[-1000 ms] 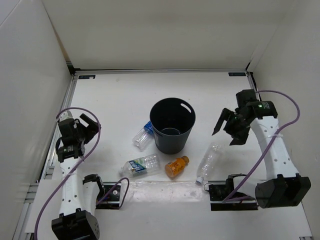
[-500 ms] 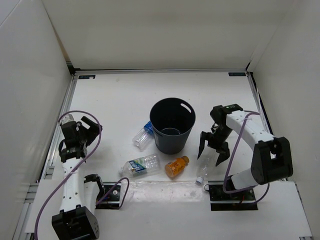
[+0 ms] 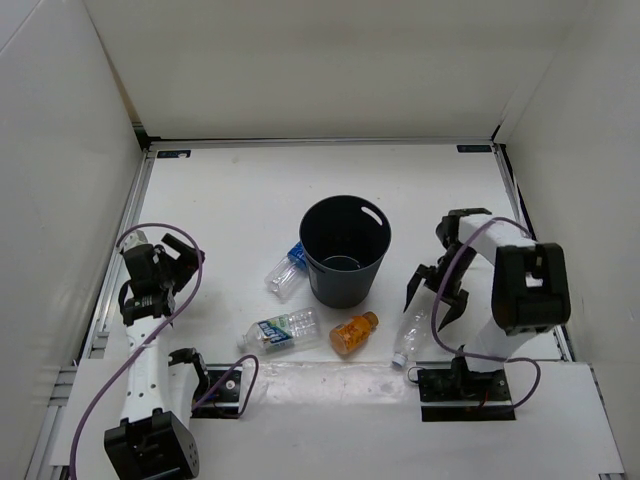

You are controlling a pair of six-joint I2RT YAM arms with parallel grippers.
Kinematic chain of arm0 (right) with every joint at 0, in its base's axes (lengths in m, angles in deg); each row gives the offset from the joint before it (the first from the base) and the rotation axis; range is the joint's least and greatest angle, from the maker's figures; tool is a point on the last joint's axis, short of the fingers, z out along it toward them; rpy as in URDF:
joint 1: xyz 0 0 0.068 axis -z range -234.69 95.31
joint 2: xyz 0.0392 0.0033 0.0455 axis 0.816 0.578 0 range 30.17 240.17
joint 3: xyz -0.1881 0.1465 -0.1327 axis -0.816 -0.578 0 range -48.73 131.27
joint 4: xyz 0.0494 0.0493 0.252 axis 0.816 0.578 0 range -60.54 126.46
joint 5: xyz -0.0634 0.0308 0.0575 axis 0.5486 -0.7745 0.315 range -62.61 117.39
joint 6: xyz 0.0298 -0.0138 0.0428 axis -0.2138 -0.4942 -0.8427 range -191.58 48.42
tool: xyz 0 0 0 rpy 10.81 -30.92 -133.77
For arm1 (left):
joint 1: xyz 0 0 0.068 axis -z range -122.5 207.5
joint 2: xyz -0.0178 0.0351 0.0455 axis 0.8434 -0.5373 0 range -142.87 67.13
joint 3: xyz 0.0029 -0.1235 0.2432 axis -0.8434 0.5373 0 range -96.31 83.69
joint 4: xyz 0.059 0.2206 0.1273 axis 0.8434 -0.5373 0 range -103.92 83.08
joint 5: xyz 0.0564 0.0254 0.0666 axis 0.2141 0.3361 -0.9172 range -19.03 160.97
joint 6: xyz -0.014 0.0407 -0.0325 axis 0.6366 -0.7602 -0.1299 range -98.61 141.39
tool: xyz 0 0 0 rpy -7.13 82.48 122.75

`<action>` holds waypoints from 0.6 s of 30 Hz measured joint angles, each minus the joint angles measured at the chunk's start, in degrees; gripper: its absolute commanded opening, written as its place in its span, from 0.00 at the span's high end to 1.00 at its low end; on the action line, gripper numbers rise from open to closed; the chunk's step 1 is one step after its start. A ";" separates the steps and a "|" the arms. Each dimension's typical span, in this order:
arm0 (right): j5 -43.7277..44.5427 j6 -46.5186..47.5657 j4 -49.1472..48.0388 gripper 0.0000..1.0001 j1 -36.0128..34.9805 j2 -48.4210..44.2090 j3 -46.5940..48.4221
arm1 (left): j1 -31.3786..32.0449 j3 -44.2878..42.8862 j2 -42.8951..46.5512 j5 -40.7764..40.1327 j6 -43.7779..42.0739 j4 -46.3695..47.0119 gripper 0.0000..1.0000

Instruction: Put the plastic bottles in the bin

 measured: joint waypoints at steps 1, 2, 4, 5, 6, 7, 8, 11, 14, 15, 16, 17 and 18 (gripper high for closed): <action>-0.07 -0.90 -1.18 0.10 -0.72 2.16 0.11 | -0.02 0.00 0.00 -0.02 0.09 0.00 0.00; -0.17 -1.75 -2.16 0.10 -1.42 4.04 0.11 | -0.07 0.00 0.00 -0.02 0.13 -0.02 0.00; -0.35 -3.56 -3.89 0.10 -2.99 7.67 0.31 | -0.15 0.00 0.04 -0.02 0.17 -0.02 0.00; -0.24 -4.42 -4.44 0.10 -3.78 9.44 0.74 | -0.20 0.00 0.07 -0.02 0.20 -0.04 0.00; -0.02 -5.27 -4.50 0.10 -4.57 11.17 1.60 | -0.20 0.00 0.07 -0.02 0.20 -0.07 0.00; 0.24 -6.05 -4.59 0.10 -5.53 12.76 2.73 | -0.20 0.00 0.07 -0.02 0.24 -0.09 0.00; 0.72 -6.86 -4.59 0.10 -6.54 14.25 4.15 | -0.20 0.00 0.07 -0.02 0.28 -0.09 0.00; 2.40 -9.01 -4.87 0.10 -9.35 17.33 7.96 | -0.20 0.00 0.07 -0.02 0.37 -0.09 0.00; 4.15 -10.73 -4.76 0.13 -12.48 19.45 10.54 | -0.20 0.00 0.07 -0.02 0.59 -0.09 0.00; 4.52 -11.13 -4.42 0.15 -13.33 20.13 11.15 | -0.20 0.00 0.07 -0.02 0.68 -0.09 0.00; 4.92 -11.39 -3.89 0.17 -14.14 20.83 11.85 | -0.20 0.02 0.07 -0.02 0.76 -0.09 0.00; 5.42 -11.58 -3.56 0.18 -14.75 21.66 12.50 | -0.20 0.02 0.07 -0.04 0.76 -0.09 0.00; 5.57 -11.76 -3.48 0.22 -15.13 22.36 12.94 | -0.20 0.02 0.07 -0.02 0.79 -0.09 0.00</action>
